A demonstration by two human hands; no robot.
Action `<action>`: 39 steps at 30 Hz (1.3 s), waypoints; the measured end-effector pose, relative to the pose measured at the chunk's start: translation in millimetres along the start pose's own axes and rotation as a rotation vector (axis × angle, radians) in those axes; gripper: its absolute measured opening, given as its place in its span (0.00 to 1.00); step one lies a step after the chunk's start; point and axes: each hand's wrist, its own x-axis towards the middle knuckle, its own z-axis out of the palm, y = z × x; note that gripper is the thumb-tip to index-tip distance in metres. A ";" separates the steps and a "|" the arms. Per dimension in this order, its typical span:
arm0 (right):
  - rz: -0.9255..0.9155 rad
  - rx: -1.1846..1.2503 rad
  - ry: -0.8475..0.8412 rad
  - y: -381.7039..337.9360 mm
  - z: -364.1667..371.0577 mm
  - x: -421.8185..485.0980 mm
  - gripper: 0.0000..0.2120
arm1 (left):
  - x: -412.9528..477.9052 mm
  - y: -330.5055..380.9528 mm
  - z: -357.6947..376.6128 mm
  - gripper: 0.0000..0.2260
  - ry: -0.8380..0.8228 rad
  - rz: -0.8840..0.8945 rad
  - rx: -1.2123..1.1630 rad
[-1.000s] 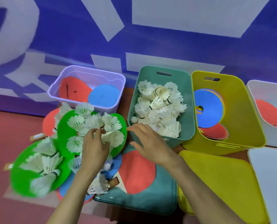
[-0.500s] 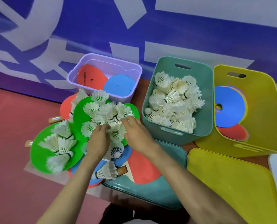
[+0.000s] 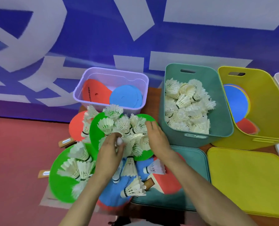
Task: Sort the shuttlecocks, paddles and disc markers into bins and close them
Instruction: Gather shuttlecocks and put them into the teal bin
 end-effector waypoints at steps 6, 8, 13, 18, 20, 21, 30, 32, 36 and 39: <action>-0.072 -0.033 0.187 -7.6 -12.6 -13.4 0.16 | 5.9 -2.0 -7.3 0.07 0.004 0.023 -0.088; -0.114 0.008 0.299 -8.4 -17.1 -17.1 0.14 | 7.2 4.5 -10.6 0.07 0.071 0.019 -0.136; -0.219 0.202 0.495 -12.7 -45.7 -17.9 0.12 | 12.1 24.1 -14.8 0.07 0.192 0.032 -0.275; -0.125 0.397 0.703 2.9 -88.7 -14.2 0.09 | 22.8 56.7 -13.9 0.06 0.324 0.066 -0.370; -0.056 0.385 0.748 21.8 -103.0 -11.4 0.09 | 30.8 70.2 -8.3 0.06 0.307 0.060 -0.419; -0.014 0.363 0.764 33.0 -108.9 -9.9 0.09 | 35.0 77.6 -4.5 0.06 0.283 0.062 -0.452; 0.406 -0.024 0.421 107.9 -127.1 -15.2 0.13 | 90.6 154.9 53.9 0.08 0.145 0.245 -0.376; 0.397 0.014 0.405 113.4 -126.9 -18.0 0.13 | 105.1 162.5 73.5 0.09 0.069 0.312 -0.288; 0.320 0.054 0.396 115.8 -123.7 -23.9 0.13 | 122.5 146.0 106.9 0.20 -0.216 0.304 0.104; 0.218 0.138 0.423 111.0 -118.9 -26.7 0.12 | 113.7 138.3 97.7 0.18 -0.132 0.351 0.085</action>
